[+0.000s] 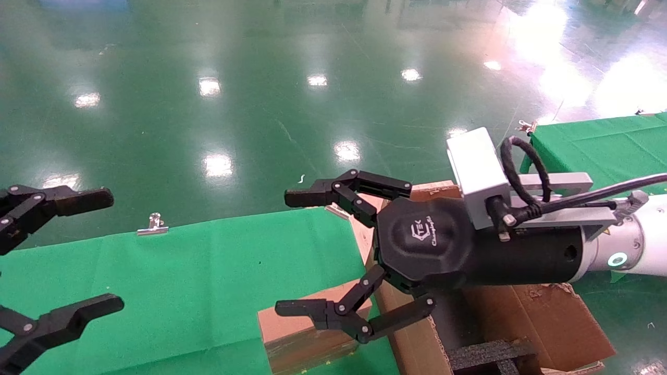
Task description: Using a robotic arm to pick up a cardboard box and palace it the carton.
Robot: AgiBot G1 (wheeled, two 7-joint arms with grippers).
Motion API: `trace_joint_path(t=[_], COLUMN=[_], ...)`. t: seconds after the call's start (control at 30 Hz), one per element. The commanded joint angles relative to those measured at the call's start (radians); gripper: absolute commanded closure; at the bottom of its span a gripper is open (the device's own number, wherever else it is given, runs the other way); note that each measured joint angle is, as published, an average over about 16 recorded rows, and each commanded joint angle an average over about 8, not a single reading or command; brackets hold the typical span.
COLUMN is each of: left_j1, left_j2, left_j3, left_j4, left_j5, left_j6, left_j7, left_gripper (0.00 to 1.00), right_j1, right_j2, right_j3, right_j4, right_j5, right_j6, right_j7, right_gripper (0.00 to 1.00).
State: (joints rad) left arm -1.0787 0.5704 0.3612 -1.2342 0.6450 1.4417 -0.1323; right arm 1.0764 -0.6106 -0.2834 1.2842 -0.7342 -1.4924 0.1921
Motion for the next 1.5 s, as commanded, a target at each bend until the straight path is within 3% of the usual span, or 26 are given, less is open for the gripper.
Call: trace_joint_path(t=[0.03, 0.43, 0.7, 1.07, 1.5], left_j1=[0.000, 0.000, 0.000, 0.000, 0.000], left_j2=[0.000, 0.000, 0.000, 0.000, 0.000], left_j3=[0.000, 0.000, 0.000, 0.000, 0.000], left_j4=[0.000, 0.000, 0.000, 0.000, 0.000], left_j5=[0.000, 0.000, 0.000, 0.000, 0.000], left_j6=[0.000, 0.000, 0.000, 0.000, 0.000], left_j7=[0.000, 0.000, 0.000, 0.000, 0.000], left_gripper=[0.00, 0.02, 1.00, 1.00, 1.00], right_j1=[0.000, 0.000, 0.000, 0.011, 0.169], right_j2=[0.000, 0.000, 0.000, -0.002, -0.104], right_j3=[0.000, 0.000, 0.000, -0.017, -0.191], right_j4=[0.000, 0.000, 0.000, 0.003, -0.040], right_j5=[0.000, 0.000, 0.000, -0.038, -0.377], right_j6=[0.000, 0.000, 0.000, 0.002, -0.022], right_j7=[0.000, 0.000, 0.000, 0.003, 0.044], right_gripper=[0.00, 0.00, 0.00, 0.00, 0.00])
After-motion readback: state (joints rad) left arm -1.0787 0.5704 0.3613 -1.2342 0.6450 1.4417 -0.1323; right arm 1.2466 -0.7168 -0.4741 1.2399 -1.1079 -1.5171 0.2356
